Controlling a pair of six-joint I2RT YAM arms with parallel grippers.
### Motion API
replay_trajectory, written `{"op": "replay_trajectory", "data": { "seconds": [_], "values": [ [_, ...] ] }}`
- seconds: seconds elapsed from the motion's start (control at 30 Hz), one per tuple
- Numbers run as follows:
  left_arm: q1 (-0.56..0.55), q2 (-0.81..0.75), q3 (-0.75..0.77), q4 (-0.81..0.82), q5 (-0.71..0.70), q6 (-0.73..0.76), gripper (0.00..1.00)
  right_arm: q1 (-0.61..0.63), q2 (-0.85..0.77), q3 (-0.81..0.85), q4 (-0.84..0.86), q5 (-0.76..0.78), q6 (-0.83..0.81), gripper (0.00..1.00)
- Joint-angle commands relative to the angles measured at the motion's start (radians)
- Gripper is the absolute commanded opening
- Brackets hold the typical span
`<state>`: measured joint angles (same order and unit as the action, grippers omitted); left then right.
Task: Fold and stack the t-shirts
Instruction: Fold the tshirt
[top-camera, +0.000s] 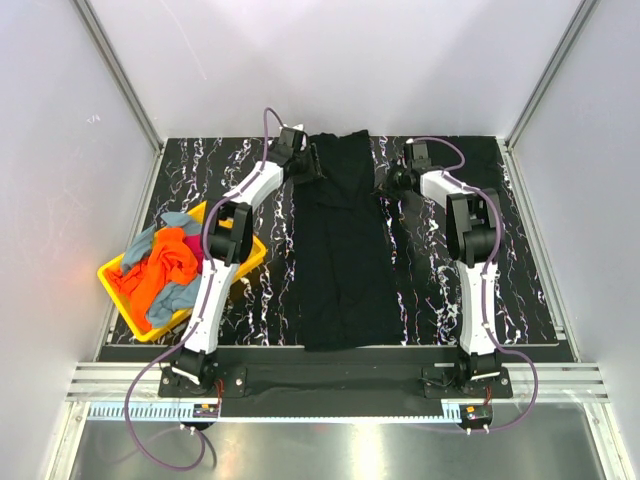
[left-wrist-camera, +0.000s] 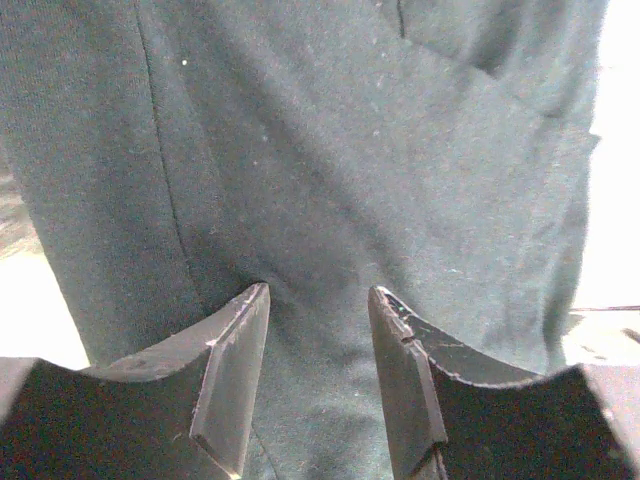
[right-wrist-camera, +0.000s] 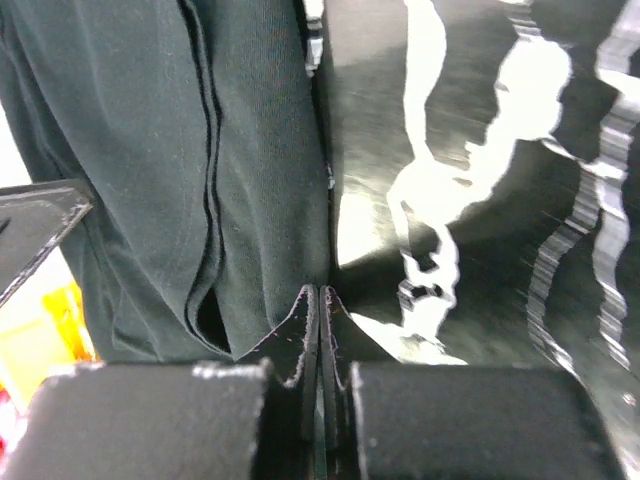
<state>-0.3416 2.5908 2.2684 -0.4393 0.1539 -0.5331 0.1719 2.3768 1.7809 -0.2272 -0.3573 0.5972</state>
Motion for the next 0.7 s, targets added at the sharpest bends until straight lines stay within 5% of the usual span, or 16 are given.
{"op": "replay_trajectory", "data": {
  "seconds": [0.0, 0.1, 0.2, 0.33, 0.5, 0.67],
  "values": [
    [-0.007, 0.057, 0.051, 0.102, 0.148, -0.037, 0.51, -0.024, -0.086, -0.089, 0.012, 0.158, 0.035, 0.00],
    [-0.001, 0.035, 0.066, 0.159, 0.206, -0.061, 0.52, -0.047, -0.114, -0.113, 0.032, 0.196, 0.061, 0.00],
    [0.015, -0.066, 0.017, 0.157, 0.227, -0.045, 0.55, -0.064, -0.119, -0.094, 0.020, 0.100, 0.047, 0.18],
    [0.030, -0.312, -0.185, 0.136, 0.228, -0.004, 0.57, -0.064, -0.270, -0.120, -0.117, 0.165, 0.020, 0.39],
    [0.013, -0.572, -0.438, 0.030, 0.236, 0.054, 0.57, -0.054, -0.483, -0.240, -0.343, 0.210, -0.005, 0.41],
    [-0.088, -0.880, -0.846, -0.065, 0.101, 0.108, 0.58, 0.050, -0.801, -0.513, -0.491, 0.271, 0.022, 0.45]
  ]
}}
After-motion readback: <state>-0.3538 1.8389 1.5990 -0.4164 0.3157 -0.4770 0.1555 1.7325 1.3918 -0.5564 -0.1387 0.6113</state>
